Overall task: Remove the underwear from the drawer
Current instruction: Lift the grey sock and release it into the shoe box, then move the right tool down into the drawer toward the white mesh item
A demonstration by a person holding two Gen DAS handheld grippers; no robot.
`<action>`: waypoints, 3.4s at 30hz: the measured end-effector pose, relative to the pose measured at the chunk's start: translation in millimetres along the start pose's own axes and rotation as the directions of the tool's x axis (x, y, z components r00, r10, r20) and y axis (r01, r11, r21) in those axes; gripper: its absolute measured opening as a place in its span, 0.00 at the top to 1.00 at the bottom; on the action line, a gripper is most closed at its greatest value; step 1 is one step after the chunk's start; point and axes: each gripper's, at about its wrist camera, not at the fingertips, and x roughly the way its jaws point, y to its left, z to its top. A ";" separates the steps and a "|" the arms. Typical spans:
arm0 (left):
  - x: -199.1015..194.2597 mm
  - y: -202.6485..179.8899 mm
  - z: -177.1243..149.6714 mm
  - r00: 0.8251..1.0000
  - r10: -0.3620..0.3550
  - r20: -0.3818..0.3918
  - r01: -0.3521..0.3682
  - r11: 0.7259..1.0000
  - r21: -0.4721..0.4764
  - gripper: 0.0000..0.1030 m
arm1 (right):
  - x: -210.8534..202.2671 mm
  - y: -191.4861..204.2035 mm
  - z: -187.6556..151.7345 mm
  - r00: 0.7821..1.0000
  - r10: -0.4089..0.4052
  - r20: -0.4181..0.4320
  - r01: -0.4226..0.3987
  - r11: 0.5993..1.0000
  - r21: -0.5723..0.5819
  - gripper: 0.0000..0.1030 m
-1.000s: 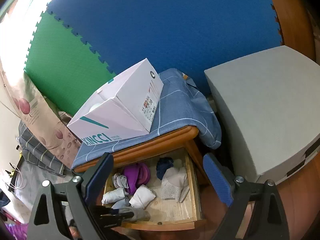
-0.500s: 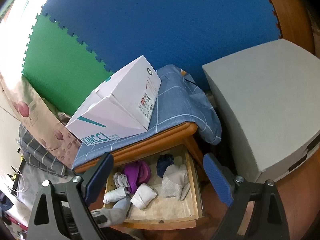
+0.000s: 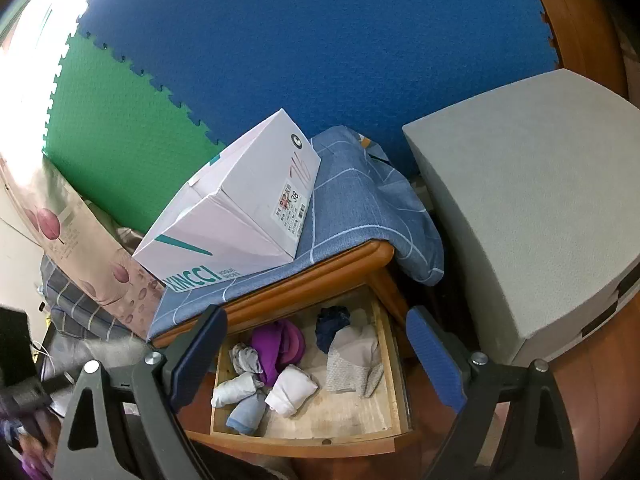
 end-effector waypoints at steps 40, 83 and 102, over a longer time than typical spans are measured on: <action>148.2 40.9 237.7 0.959 0.284 -0.027 -0.282 0.958 0.050 0.75 | -2.2 -4.5 0.8 0.999 0.050 -0.020 -0.050 0.999 0.013 0.09; -47.6 117.3 -40.0 0.839 0.256 0.481 -0.242 0.966 -0.092 0.01 | 181.5 100.0 -125.3 0.817 -0.530 -0.229 -0.007 0.389 -0.921 0.10; -17.5 136.8 -50.9 0.889 0.223 0.399 -0.177 0.973 -0.150 0.01 | 279.0 83.0 -164.1 0.743 -0.667 -0.067 -0.047 0.048 -0.998 0.10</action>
